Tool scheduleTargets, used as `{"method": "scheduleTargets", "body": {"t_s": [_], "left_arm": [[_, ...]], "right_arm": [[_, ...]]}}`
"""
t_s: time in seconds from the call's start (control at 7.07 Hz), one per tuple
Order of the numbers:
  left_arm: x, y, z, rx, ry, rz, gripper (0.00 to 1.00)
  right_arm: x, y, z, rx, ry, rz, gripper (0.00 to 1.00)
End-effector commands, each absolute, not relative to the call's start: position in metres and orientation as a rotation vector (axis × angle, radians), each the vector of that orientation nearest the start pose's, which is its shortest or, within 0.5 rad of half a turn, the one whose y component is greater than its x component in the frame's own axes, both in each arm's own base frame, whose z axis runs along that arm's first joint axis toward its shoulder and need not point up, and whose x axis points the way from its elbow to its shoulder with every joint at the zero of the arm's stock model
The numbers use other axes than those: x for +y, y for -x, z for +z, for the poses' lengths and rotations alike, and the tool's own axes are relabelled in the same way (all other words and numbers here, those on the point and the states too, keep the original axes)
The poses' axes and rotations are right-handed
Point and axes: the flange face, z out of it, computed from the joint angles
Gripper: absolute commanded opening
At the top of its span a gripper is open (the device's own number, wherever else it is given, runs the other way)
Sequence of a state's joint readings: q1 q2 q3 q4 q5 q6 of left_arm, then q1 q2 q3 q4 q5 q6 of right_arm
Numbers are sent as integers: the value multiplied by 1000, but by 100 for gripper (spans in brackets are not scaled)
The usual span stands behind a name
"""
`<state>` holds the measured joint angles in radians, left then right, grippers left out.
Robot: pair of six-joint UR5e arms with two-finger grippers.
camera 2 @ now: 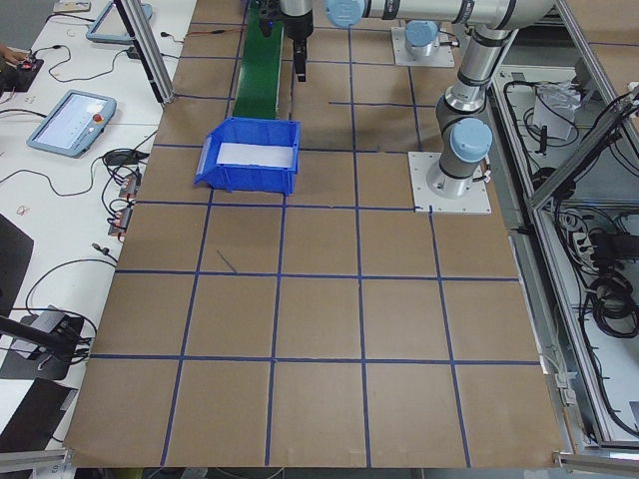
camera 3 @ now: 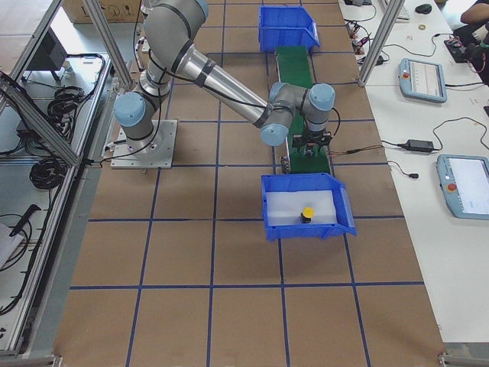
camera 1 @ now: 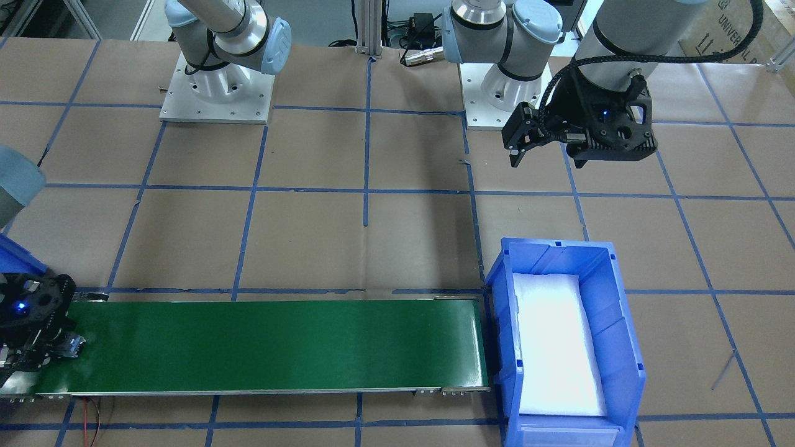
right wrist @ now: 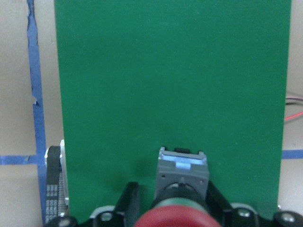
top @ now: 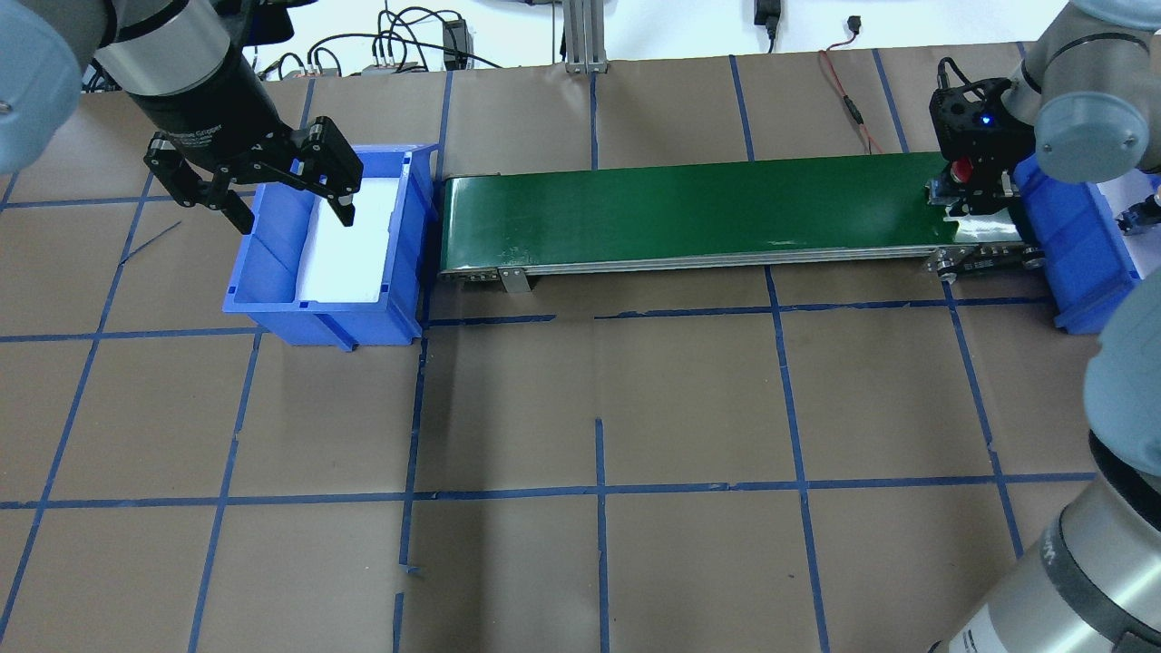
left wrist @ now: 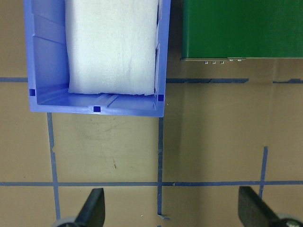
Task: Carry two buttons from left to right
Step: 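Close the right gripper on the red button and lift it, then carry the red button into the blue bin and release it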
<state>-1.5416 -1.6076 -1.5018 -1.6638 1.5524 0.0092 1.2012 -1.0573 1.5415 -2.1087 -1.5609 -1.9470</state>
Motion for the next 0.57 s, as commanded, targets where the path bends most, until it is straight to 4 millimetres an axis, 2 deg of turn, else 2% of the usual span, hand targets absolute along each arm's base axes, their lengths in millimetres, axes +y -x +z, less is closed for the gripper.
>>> {"method": "scheduleTargets", "body": {"t_s": [0.0, 0.14, 0.28, 0.42], "left_arm": [[-505, 121, 494, 3161, 35, 94, 100], [-505, 121, 494, 3161, 40, 96, 100], [-505, 121, 494, 3161, 40, 97, 100], [-505, 122, 494, 3161, 40, 94, 100]], "right_arm": [[-665, 119, 334, 2265, 2361, -10, 5], [-688, 130, 371, 2170, 2474, -9, 5], [-692, 153, 371, 2132, 2492, -8, 6], [-678, 213, 367, 2212, 2402, -54, 7]]}}
